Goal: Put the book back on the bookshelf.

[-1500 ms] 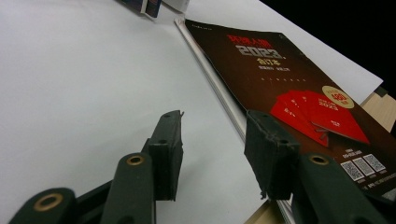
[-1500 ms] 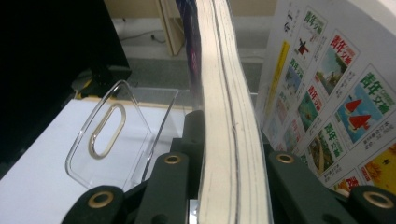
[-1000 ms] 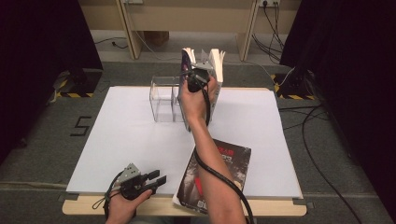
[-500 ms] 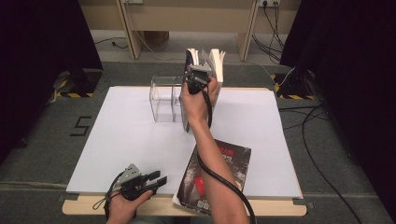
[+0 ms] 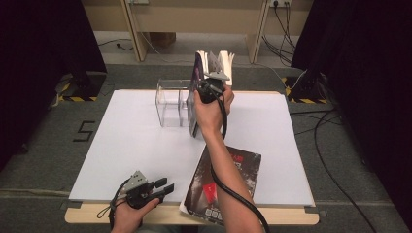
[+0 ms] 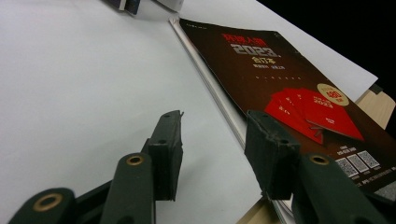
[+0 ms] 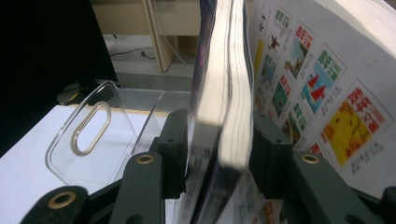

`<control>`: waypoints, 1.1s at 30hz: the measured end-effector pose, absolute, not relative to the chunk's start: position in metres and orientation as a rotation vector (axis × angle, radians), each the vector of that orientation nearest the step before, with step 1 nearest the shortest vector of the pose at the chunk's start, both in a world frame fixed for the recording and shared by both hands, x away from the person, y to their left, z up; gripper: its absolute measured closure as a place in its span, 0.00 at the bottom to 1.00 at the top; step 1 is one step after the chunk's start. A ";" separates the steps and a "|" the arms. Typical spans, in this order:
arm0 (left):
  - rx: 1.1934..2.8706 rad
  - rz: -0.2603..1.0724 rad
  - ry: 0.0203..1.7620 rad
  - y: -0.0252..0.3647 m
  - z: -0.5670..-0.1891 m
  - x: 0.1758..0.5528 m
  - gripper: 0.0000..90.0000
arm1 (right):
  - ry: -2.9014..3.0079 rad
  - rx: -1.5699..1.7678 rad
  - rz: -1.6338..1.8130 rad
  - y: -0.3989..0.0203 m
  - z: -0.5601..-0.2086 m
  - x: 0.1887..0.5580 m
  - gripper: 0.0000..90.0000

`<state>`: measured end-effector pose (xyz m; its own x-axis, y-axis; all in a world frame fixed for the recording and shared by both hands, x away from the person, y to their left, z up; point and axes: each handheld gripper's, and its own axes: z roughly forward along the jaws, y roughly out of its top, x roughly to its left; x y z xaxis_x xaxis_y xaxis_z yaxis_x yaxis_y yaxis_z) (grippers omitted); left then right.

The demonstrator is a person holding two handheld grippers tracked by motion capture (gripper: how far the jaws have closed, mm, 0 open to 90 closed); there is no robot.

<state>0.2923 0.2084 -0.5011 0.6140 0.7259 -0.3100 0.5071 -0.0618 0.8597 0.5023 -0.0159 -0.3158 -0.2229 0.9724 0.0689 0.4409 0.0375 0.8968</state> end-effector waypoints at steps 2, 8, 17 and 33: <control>1.722 0.244 1.017 0.208 -0.501 0.292 0.62 | 1.739 1.431 1.148 -0.018 -0.317 0.498 0.69; 1.722 0.245 1.016 0.207 -0.501 0.292 0.62 | 1.757 1.433 1.147 -0.019 -0.319 0.494 0.69; 1.721 0.243 1.013 0.208 -0.501 0.292 0.62 | 1.806 1.460 1.088 -0.007 -0.329 0.509 0.76; 1.722 0.239 1.015 0.208 -0.502 0.293 0.62 | 1.796 1.341 0.962 0.011 -0.329 0.507 0.80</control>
<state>0.2926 0.2079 -0.5016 0.6166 0.7234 -0.3106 0.5087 -0.0649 0.8585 0.5074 0.0108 -0.3292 -0.2306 0.9685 -0.0937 0.4589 0.1931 0.8672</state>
